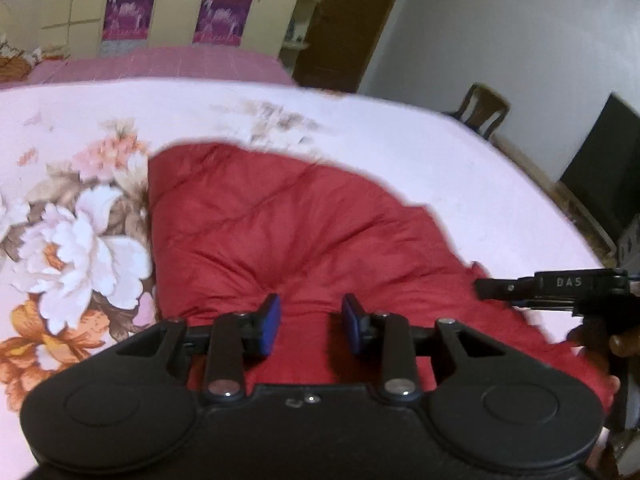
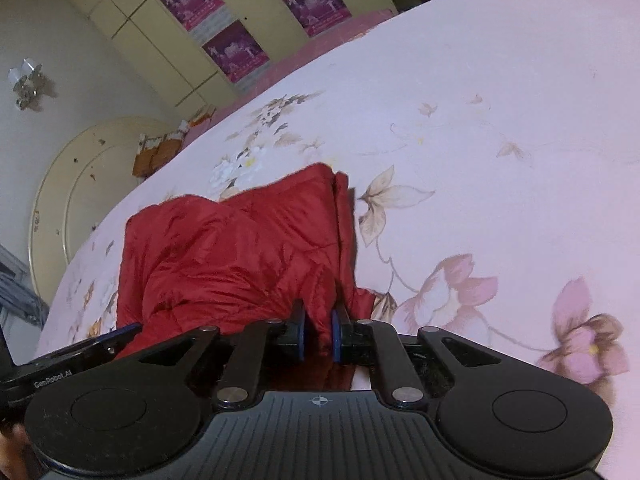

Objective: Fold large clothes

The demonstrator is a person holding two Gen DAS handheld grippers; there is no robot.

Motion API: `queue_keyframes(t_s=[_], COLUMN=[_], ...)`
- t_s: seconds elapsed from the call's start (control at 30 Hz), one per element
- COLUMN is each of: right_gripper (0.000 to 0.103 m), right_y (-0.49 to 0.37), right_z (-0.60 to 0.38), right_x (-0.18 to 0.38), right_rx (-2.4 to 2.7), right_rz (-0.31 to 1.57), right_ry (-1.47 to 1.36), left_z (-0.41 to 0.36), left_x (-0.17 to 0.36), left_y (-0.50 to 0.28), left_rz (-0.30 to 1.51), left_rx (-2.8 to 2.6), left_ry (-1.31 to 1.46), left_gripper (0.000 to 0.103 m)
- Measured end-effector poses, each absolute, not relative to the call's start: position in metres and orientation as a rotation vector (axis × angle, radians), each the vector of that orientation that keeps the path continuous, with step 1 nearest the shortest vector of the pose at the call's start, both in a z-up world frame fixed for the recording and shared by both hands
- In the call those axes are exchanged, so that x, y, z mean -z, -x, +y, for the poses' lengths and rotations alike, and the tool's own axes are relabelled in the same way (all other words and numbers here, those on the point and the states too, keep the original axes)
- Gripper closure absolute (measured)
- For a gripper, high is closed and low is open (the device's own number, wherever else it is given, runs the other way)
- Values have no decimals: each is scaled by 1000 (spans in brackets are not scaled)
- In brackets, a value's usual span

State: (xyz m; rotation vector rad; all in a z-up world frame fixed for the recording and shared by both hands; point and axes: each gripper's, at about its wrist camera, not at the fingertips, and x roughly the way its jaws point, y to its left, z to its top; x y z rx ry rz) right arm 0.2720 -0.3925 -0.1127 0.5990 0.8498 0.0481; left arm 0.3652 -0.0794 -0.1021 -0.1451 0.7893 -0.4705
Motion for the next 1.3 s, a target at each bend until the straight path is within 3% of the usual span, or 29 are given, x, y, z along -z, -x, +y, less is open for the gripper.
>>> queue_keyframes(t_s=[0.03,0.1,0.13,0.23,0.27,0.5,0.83,0.9,1.0,1.13,1.3], right_gripper=[52,52,52,73,75,76,80,80,79,79,80], right_y=[-265,-247,-240,-217,-209,-170,-181,-183,-181,-219,-300], right_z=[-391,-387,-385,-369,-363,-330,-325,-328,-342,-351,-331], right_x=[99,73,63,40,36,51,116,107,71,42,44], right_rx=[-64,-122,-151,-265,-296,-390,-349,-356,-331,-260,-246], right_rz=[824,775,766,744,749,844,953,966,873,749,706], right_ry=[-570,-516,-505,-447,-426,-286,-322,-318,-317,-290,-286], left_z=[-77,-72,-71,-72,-74,-82,-78,-71,-60,-62,-83], left_x=[94,81,78,75,76,87,120,108,83,71,83], left_y=[-355,-332,-321,-290,-281,-238,-245,-249,-255,-302,-377], left_rz=[768,750,751,762,764,762,794,805,714,643,647], left_rx=[485,508,519,539,537,533,491,483,452,437,416], left_ry=[147,151,156,146,127,41,97,142,143,132,125], left_gripper=[67,67,67,70,70,70,72,73,56,55,56])
